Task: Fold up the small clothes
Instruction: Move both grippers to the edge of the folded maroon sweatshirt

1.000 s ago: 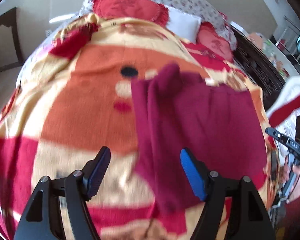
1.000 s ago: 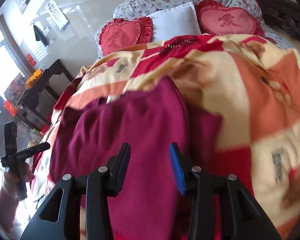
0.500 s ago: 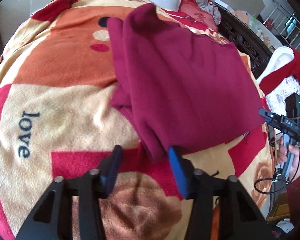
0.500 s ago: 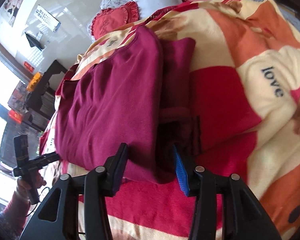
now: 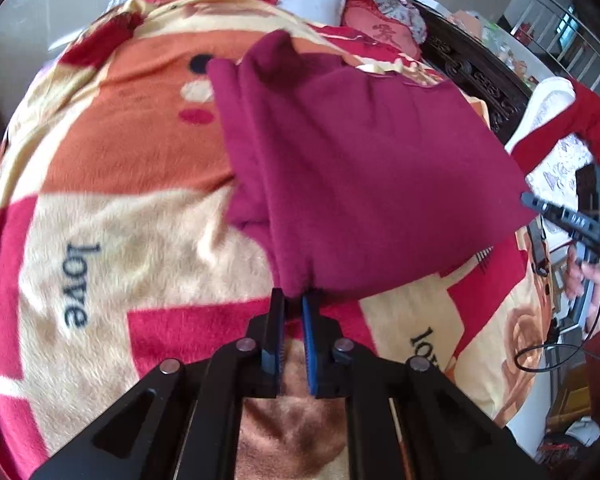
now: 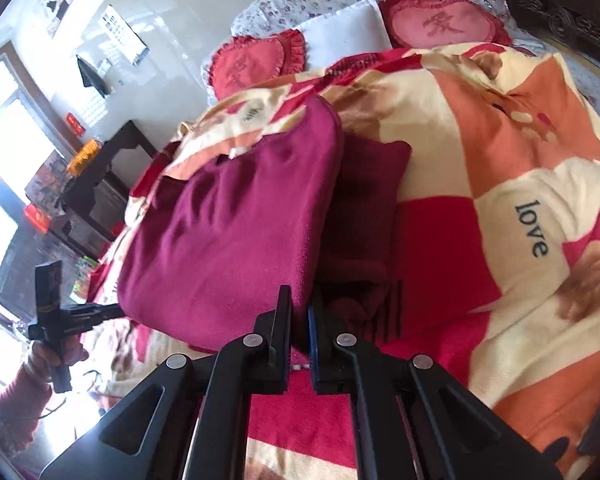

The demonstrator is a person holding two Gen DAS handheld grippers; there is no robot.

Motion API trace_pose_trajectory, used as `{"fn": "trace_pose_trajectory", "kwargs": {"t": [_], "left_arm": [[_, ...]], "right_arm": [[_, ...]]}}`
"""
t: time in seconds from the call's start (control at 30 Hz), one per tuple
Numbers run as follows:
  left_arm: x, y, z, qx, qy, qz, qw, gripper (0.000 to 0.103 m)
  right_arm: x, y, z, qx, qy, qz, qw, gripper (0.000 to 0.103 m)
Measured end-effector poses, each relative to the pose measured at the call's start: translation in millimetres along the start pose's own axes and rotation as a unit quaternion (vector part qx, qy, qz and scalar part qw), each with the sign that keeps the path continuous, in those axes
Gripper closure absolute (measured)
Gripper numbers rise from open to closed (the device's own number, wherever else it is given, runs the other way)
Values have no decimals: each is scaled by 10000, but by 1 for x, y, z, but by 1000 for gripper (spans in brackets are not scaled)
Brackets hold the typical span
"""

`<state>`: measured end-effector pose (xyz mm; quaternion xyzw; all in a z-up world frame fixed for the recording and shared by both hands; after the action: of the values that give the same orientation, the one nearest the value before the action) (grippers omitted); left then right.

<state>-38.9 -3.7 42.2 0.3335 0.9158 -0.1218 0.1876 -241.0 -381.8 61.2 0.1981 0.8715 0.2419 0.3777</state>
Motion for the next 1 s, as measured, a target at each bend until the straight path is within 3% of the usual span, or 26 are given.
{"fn": "trace_pose_trajectory", "kwargs": {"t": [0.17, 0.23, 0.33, 0.4, 0.43, 0.47, 0.5, 0.57, 0.7, 1.0], "left_arm": [[4, -3, 7, -108, 56, -72, 9999, 95], [2, -5, 0, -168, 11, -46, 9998, 94], [-3, -8, -7, -259, -2, -121, 9996, 90], [-8, -11, -15, -213, -155, -178, 9995, 75], [-11, -12, -19, -201, -233, -216, 9993, 67], [-14, -14, -23, -245, -317, -288, 9988, 51], [-17, -16, -26, -278, -404, -342, 9982, 45], [-25, -22, -29, -293, -551, -371, 9974, 45], [-38, -34, -19, -661, -562, -358, 9956, 45], [-45, -32, 25, -1223, -265, -491, 9909, 45]], "right_arm": [[22, -23, 28, 276, 398, 291, 9984, 103], [22, -26, 25, 224, 369, 423, 9982, 103], [14, -14, 12, 569, 306, 218, 9977, 99], [5, -3, 2, 748, 167, 90, 9970, 96], [0, 3, -3, 674, 77, 70, 9977, 96], [-5, 8, -5, 559, -13, 53, 9984, 95], [-9, 14, -5, 464, -62, 9, 9989, 95], [-17, 25, 3, 417, -36, -167, 9990, 95], [-33, 35, 40, 493, 107, -352, 9981, 95], [-49, 1, 84, 921, 39, 53, 9957, 95]]}}
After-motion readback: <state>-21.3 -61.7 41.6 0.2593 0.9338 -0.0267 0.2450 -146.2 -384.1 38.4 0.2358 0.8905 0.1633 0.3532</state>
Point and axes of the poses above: each gripper's, at about its wrist camera, not at the fingertips, and z roughly the way its jaws point, y to its left, x to its underside, the point moved 1 cm from there along z, roughly the way its jaws point, and after that the axes turned 12 degrees about -x, right-handed, at the moved point
